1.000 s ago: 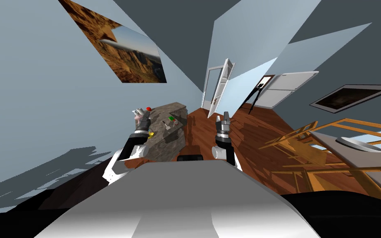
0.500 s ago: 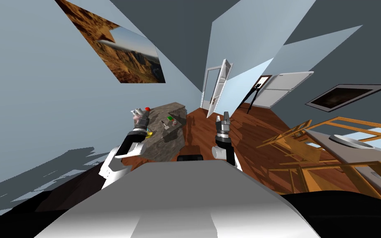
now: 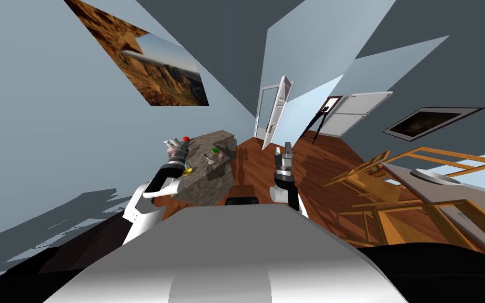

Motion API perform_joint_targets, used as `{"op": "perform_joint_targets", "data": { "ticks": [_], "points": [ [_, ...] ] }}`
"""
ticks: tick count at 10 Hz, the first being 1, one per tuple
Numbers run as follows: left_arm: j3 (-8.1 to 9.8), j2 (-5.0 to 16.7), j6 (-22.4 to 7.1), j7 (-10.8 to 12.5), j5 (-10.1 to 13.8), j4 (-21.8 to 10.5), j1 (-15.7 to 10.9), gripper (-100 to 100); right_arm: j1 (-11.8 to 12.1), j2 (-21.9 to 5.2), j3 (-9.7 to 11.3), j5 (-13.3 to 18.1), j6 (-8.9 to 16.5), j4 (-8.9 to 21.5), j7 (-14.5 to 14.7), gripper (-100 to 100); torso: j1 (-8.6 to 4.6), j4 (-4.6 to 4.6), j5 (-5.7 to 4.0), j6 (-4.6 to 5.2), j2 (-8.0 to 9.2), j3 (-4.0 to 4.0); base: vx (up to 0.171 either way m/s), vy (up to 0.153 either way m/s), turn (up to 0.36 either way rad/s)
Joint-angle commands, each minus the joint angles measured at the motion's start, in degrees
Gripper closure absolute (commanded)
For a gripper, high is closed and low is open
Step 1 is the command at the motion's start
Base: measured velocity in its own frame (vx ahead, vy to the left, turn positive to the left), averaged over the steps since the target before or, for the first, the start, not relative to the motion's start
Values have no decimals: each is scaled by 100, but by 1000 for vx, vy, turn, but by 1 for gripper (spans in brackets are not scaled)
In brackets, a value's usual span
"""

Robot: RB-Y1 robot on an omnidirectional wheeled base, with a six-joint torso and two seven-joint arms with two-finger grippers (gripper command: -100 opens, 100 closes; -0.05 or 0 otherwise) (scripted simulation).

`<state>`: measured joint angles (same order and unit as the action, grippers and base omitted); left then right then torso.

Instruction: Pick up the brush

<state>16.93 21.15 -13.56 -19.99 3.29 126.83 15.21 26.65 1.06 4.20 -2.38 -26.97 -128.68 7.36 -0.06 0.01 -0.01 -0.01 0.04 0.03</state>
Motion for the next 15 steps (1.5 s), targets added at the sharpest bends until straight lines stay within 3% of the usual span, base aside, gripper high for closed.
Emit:
{"op": "perform_joint_targets", "data": {
  "ticks": [1,3,6,11,12,14,15],
  "points": [
    [104,98,-286,-131,16,-66,-152,-100,0,0,0,0,0,0,0,0,0,0,0,0,0,0,-14,-30,-51],
    [104,98,-482,-131,16,-66,-152,-100,0,0,0,0,0,0,0,0,-3,0,-1,0,0,0,-10,-18,-12],
    [294,303,-1049,-356,82,-236,-465,-100,0,0,0,0,0,0,0,0,-1,-1,0,0,-3,-2,-6,-27,-49],
    [376,400,-1729,-461,124,-330,-628,-100,0,0,0,0,0,0,0,0,0,-2,0,0,-7,-4,1,-18,-22],
    [446,492,-1924,-558,173,-431,-793,-100,0,0,0,0,0,0,0,0,4,-2,1,-1,-6,-3,9,-16,-62],
    [446,492,-2154,-558,173,-431,-793,-100,0,0,0,0,0,0,0,0,2,-2,1,0,-9,-5,6,-11,-19],
    [506,579,-2342,-647,228,-538,-960,-100,0,0,0,0,0,0,0,0,4,-2,1,-1,-7,-4,8,-17,-64]
  ]
}}
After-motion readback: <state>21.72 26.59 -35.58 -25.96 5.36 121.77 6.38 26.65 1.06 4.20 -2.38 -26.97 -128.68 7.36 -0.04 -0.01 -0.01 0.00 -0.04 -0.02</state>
